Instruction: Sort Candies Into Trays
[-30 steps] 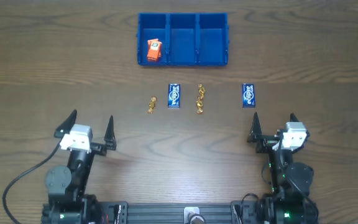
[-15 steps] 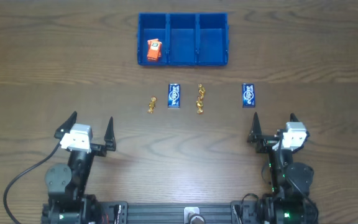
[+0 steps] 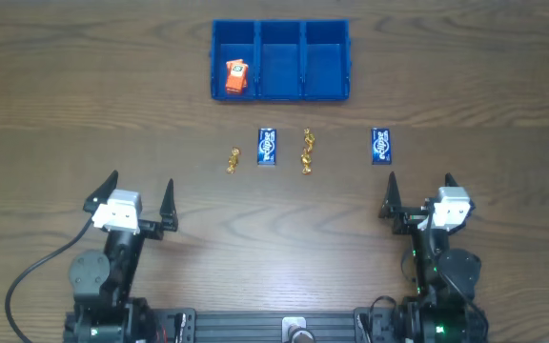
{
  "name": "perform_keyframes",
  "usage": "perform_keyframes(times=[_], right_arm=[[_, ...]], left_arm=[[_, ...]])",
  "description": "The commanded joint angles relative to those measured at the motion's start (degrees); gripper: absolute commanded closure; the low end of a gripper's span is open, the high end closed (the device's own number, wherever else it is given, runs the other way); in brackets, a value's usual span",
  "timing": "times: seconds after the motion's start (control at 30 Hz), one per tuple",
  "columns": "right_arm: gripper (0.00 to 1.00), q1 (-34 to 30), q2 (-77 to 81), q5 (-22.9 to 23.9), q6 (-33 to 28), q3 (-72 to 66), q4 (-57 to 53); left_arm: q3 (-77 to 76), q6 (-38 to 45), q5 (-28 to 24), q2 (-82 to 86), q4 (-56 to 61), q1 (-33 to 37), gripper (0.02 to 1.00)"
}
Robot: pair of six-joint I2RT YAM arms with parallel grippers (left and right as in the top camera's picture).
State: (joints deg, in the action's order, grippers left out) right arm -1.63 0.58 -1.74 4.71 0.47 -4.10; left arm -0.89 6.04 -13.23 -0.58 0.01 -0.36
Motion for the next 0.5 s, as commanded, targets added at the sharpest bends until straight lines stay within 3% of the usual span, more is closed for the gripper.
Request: perform_keyframes(times=[0.03, 0.5], right_arm=[[0.003, 0.35, -0.42, -0.07, -0.7, -0.02, -0.52], [0.003, 0.35, -0.42, -1.84, -0.07, 0.0, 0.11]], left_arm=[[0.61, -0.24, -1.38, 0.37, -3.06, 0.39, 0.02], [0.61, -0.24, -1.4, 0.37, -3.04, 0.39, 0.02]])
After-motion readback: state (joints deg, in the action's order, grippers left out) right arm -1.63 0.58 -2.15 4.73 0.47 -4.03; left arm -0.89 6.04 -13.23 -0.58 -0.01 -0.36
